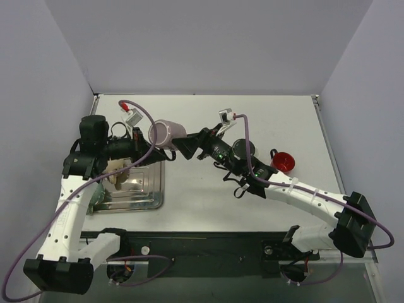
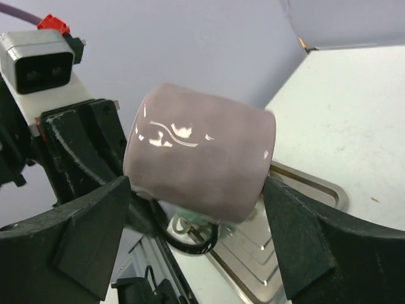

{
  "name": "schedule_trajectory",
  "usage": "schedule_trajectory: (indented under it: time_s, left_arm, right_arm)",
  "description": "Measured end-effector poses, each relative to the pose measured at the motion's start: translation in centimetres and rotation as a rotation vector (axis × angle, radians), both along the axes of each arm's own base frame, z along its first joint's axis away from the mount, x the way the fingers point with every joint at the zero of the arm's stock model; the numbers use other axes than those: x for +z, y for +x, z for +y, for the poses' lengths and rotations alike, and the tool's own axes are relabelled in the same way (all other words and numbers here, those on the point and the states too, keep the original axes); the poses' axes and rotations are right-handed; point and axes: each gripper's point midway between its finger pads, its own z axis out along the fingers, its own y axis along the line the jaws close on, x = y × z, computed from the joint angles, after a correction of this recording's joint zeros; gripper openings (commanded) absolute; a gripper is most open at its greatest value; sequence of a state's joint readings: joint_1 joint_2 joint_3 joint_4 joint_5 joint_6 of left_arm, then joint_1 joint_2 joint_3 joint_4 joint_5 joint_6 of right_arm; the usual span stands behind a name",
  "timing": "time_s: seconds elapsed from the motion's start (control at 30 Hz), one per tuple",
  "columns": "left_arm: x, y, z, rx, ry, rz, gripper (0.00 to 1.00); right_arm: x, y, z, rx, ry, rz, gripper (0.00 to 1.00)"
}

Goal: Turn the mug right side up

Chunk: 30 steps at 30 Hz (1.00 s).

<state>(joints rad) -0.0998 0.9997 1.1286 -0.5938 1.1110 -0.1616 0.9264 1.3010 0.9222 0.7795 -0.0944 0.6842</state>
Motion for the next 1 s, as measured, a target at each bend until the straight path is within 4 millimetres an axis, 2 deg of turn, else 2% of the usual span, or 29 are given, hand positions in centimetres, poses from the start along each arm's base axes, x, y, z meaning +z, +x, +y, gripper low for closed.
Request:
schedule_trajectory:
  time_s: [0.1,0.17,0.23,0.3,0.33,0.43,0.5,0.57,0.6,0.67,0.73,0.77,0.8,0.83,0.9,1.0]
  left_arm:
    - [-3.6,2.3,1.3,0.083,0.150,0.035,0.00]
    - [-8.1,3.8,3.3,0.166,0.278,0.078,0.00]
    - [-12.8,4.1,5.7,0.233,0.411,0.135,0.00]
    - [-16.3,3.7,7.9,0.275,0.520,0.171,0.00]
    - [-17.5,3.6,9.1,0.300,0.561,0.183,0.00]
    - [-20.0,3.8,13.1,0.384,0.646,0.207,0.00]
    - [-21.2,4.1,15.1,0.424,0.674,0.233,0.00]
    - [-22.5,4.2,16.7,0.438,0.691,0.263,0.00]
    - [-23.1,4.2,17.3,0.441,0.697,0.280,0.00]
    - [-23.9,4.0,17.9,0.431,0.708,0.296,0.07]
    - [-23.6,3.9,17.8,0.401,0.706,0.274,0.22]
    - [-23.2,3.9,17.6,0.382,0.699,0.260,0.33]
    - [-22.7,3.9,17.3,0.364,0.692,0.247,0.38]
    - [-21.7,4.1,17.0,0.348,0.678,0.227,0.46]
    - [-19.7,5.1,16.8,0.342,0.656,0.171,0.55]
    - [-16.8,7.4,17.1,0.395,0.641,0.096,0.63]
  right_arm:
    - [-1.9,0.7,0.4,-0.035,-0.042,0.040,0.77]
    - [-3.8,1.7,2.0,-0.027,-0.067,0.081,0.77]
    - [-6.3,2.7,5.8,0.041,-0.089,0.137,0.76]
    - [-9.8,3.4,10.0,0.121,-0.102,0.207,0.72]
    - [-11.9,3.7,11.7,0.154,-0.107,0.256,0.71]
    - [-18.3,4.1,15.1,0.225,-0.114,0.403,0.70]
    - [-22.7,4.1,15.6,0.234,-0.137,0.510,0.70]
    - [-25.4,4.2,15.2,0.227,-0.159,0.581,0.70]
    - [-26.0,4.4,14.9,0.221,-0.166,0.601,0.70]
    - [-26.2,4.9,14.3,0.213,-0.169,0.616,0.70]
    - [-25.3,5.4,13.6,0.206,-0.177,0.603,0.71]
    - [-24.7,5.5,13.3,0.203,-0.187,0.590,0.72]
    - [-24.2,5.6,12.8,0.198,-0.198,0.579,0.72]
    - [-23.4,5.7,12.3,0.192,-0.213,0.565,0.72]
    - [-21.3,5.7,11.5,0.188,-0.234,0.523,0.72]
    - [-18.1,5.3,10.5,0.175,-0.267,0.450,0.74]
